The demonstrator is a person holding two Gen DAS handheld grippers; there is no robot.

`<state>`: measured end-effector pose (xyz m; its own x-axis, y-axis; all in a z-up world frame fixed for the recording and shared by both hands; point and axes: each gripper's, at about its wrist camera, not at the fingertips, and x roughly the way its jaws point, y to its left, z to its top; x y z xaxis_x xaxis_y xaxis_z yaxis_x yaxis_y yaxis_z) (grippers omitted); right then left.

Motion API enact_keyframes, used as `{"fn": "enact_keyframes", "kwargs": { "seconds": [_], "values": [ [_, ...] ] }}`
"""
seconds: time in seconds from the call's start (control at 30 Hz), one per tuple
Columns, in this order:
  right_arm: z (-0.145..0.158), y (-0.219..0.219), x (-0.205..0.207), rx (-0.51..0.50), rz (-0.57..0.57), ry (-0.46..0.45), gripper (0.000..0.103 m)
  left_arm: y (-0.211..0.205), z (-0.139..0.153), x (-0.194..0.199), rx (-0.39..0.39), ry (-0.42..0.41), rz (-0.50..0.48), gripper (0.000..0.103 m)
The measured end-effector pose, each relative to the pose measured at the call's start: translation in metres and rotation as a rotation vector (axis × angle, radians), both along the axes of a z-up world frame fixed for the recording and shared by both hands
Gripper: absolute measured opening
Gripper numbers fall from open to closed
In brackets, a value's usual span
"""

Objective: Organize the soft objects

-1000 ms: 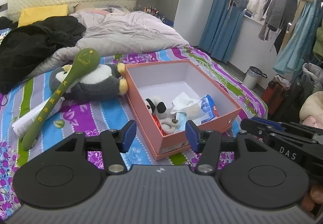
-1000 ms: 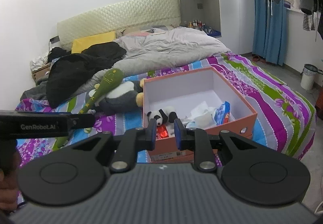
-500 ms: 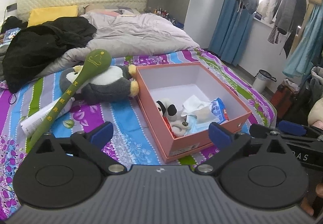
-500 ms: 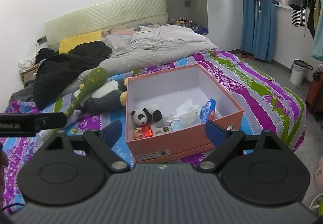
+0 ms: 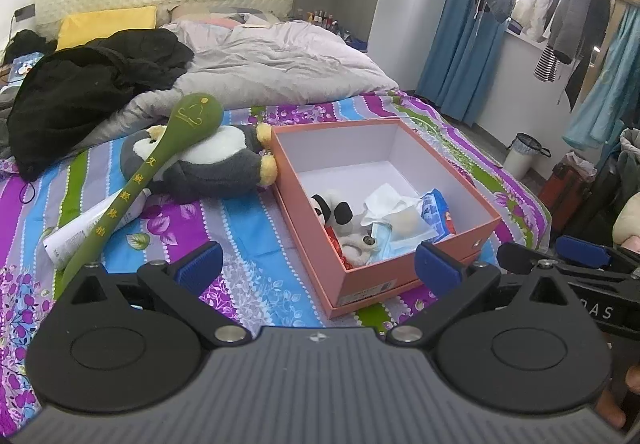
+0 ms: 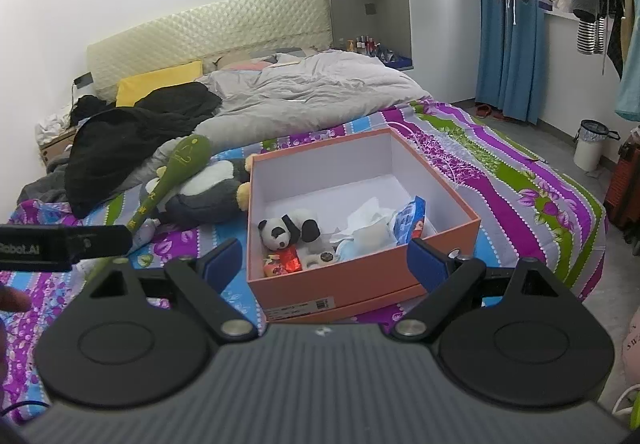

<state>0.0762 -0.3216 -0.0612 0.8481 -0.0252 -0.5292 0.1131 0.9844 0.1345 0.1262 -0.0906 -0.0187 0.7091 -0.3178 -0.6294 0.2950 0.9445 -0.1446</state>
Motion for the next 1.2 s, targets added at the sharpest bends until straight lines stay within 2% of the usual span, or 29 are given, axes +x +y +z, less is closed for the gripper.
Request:
{"fn": "enact_keyframes", "kwargs": {
  "seconds": [1.2],
  "values": [
    [-0.0017, 0.0005, -0.0001, -0.007, -0.008, -0.011, 0.091, 0.0046, 0.0001, 0.0004, 0.001, 0.004, 0.015, 0.103]
  ]
}}
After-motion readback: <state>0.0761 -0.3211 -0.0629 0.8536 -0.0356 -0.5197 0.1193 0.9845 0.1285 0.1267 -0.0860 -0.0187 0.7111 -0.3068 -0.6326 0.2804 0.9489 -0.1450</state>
